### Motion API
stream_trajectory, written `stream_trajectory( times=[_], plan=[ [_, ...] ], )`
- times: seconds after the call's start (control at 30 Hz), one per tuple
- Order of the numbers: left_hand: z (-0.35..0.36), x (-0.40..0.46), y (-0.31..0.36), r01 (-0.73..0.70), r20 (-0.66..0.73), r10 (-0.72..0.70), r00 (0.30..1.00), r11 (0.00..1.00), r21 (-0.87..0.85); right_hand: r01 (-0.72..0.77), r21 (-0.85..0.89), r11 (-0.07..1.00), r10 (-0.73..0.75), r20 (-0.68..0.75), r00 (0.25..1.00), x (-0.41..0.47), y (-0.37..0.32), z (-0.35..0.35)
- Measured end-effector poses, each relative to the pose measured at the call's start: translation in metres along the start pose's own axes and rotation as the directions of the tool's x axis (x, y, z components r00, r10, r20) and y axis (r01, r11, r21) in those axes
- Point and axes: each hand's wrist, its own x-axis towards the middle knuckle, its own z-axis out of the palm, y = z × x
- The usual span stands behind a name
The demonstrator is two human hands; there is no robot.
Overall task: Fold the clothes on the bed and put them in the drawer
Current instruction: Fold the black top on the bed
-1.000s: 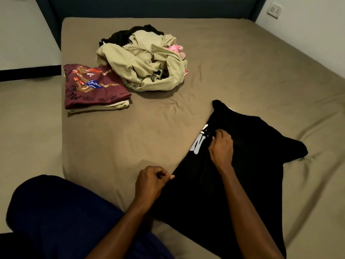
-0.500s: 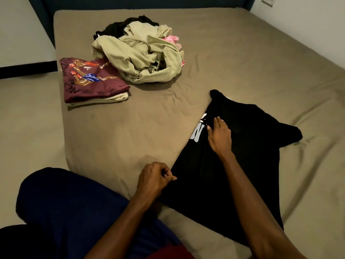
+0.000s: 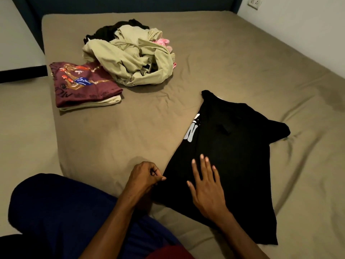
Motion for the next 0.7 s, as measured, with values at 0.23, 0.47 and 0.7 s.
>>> stream_trajectory(
  times=[0.23,0.47,0.7],
  plan=[
    [0.003,-0.008,0.011,-0.194,-0.173,0.201,0.964,0.979,0.058,0.212,0.245,0.946,-0.176,-0.164,0.971,-0.041,0.012,-0.014],
    [0.057,0.023,0.054,-0.610,0.084,0.663,0.743,0.620,0.494,-0.091,0.533,0.841,0.253,-0.238,0.938,0.089,0.025,-0.044],
    [0.085,0.027,0.031,-0.572,0.226,0.607,0.761,0.465,0.676,-0.179,0.192,0.965,0.175,0.037,0.984,0.181,0.038,-0.009]
  ],
)
